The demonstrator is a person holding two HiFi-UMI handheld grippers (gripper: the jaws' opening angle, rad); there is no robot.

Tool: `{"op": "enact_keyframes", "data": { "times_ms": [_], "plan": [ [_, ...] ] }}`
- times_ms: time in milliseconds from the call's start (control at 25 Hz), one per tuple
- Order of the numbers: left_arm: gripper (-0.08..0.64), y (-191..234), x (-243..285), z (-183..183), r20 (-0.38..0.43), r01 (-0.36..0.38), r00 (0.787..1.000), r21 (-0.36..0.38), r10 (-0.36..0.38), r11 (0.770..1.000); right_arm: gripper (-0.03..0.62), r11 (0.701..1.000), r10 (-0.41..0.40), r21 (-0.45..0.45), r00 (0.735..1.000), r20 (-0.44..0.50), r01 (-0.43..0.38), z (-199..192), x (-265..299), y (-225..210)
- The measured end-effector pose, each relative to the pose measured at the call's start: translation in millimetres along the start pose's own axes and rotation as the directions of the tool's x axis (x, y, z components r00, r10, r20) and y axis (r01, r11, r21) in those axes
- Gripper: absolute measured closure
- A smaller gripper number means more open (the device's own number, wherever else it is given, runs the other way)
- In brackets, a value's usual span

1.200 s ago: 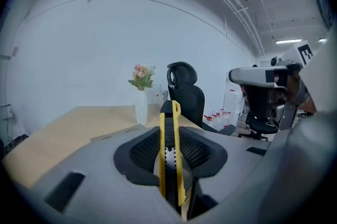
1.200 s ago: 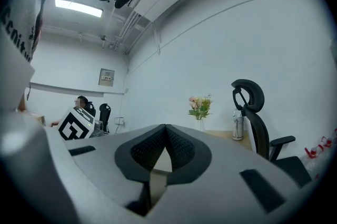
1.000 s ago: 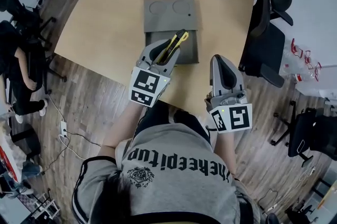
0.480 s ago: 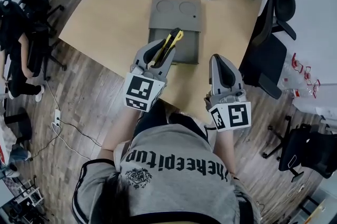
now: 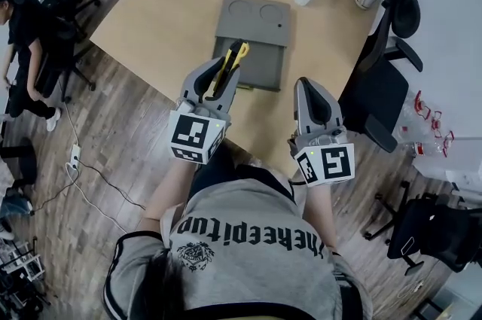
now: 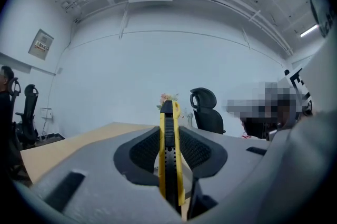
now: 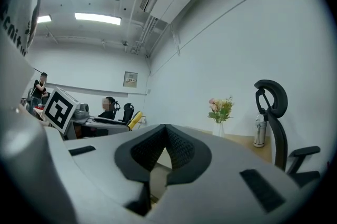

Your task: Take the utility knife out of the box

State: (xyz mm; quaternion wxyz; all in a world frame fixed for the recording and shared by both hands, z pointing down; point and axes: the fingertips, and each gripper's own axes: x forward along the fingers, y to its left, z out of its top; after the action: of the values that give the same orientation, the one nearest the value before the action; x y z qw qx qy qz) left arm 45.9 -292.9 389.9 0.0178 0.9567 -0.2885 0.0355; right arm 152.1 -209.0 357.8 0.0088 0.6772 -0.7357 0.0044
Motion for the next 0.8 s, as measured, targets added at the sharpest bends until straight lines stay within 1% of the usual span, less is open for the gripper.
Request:
{"op": "enact_keyframes", "data": {
  "times_ms": [360,600,800],
  "plan": [
    [0.434,-5,-27,9,0.044,-0.078,0.996,-0.016,0.079,0.997,0.586,0.998,0.058,-0.010,0.998,0.013,-0.058,3,-13,9],
    [0.434,-7,-43,14,0.066,-0.128,0.989,-0.020,0.129,0.992,0.586,0.995,0.098,-0.003,0.995,0.018,-0.098,2,-16,15],
    [0.434,-11,-54,20,0.088,-0.148,0.985,-0.011,0.148,0.989,0.586,0.993,0.122,-0.009,0.992,0.027,-0.122,5,-20,24]
  ]
}}
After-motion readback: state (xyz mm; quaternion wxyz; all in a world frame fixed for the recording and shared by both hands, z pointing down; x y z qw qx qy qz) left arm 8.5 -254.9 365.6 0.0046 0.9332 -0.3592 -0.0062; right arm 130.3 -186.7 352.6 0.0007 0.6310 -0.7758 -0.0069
